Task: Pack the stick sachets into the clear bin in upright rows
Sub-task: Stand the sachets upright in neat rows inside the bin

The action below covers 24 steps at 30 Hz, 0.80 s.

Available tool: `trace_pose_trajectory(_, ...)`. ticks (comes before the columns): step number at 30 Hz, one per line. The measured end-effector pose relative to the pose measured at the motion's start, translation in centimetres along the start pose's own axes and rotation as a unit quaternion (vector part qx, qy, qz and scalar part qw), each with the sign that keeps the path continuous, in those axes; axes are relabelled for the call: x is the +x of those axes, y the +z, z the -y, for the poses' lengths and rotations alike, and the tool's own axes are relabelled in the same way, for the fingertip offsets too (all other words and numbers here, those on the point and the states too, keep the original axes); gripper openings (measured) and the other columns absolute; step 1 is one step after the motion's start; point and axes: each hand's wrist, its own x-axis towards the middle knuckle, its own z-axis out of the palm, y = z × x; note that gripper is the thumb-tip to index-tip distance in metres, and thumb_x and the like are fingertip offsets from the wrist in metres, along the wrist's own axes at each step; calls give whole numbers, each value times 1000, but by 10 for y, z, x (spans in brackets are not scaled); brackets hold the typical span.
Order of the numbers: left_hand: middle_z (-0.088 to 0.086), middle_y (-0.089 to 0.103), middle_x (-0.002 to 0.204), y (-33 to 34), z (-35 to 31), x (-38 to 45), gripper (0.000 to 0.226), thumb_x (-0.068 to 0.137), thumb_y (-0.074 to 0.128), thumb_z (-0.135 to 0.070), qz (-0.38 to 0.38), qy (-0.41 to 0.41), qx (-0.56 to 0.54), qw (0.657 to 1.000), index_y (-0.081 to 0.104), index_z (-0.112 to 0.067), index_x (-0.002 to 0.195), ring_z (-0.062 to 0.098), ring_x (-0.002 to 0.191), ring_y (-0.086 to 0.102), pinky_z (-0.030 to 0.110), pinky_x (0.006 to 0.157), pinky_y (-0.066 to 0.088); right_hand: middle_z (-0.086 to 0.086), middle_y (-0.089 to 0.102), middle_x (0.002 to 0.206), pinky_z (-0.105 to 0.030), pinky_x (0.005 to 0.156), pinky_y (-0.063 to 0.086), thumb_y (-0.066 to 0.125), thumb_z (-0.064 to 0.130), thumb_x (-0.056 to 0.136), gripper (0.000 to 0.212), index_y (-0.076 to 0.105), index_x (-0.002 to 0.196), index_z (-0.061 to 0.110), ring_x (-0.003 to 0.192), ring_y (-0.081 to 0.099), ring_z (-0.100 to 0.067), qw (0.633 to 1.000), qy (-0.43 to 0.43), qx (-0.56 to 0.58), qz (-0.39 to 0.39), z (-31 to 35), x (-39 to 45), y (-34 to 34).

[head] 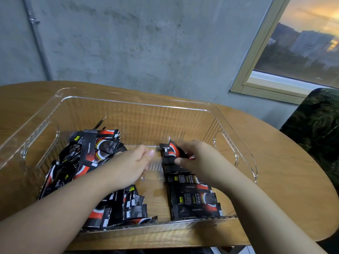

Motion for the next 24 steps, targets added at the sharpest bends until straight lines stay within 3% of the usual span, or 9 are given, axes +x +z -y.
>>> trace_pose_trajectory(3,-15,62,91,0,-1,-1,37,99,20,-49,6,1,18,1000,49,-26,94,10,93,54,29,81,42,-2,57,86,-32,63,37,63,21,88,12,52,85,20,83,54,-23,993,15,-107,43,-2,-1,1)
trace_pose_trajectory(7,-15,62,91,-1,-3,-2,37,99,21,-49,6,1,28,1000,49,-25,94,7,87,52,29,77,42,-4,64,107,-34,80,48,60,12,88,24,59,111,17,99,59,-26,971,26,-228,69,-7,-9,4)
trace_pose_trajectory(12,-15,63,90,-1,-3,-2,36,99,22,-49,10,-5,41,999,49,-26,90,5,82,51,28,71,39,-4,56,119,-36,89,39,60,26,90,33,55,122,18,114,50,-25,957,-19,-281,66,-4,-15,9)
trace_pose_trajectory(15,-15,62,91,-1,-3,-2,30,101,24,-43,15,0,53,999,47,-25,92,-2,75,50,23,65,36,-4,53,122,-35,91,37,59,33,90,37,53,124,18,118,46,-24,960,-19,-272,66,-2,-14,10)
trace_pose_trajectory(18,-12,61,93,0,-2,0,22,103,27,-31,13,7,66,998,46,-23,95,-6,59,47,18,55,30,-3,58,116,-32,88,40,60,35,90,27,59,112,19,111,50,-23,965,-32,-255,51,3,-13,14)
trace_pose_trajectory(21,-15,59,94,1,1,2,16,102,29,-23,6,4,62,998,45,-23,100,-3,63,46,15,54,31,2,67,100,-28,82,49,67,31,85,16,68,98,22,94,60,-16,989,-36,-108,94,15,-14,17)
trace_pose_trajectory(24,-17,58,91,3,5,4,13,102,31,-22,1,12,64,998,43,-26,101,-3,70,47,17,60,36,5,69,95,-23,76,47,72,36,82,23,70,100,22,81,59,-10,981,-41,32,185,32,-18,23)
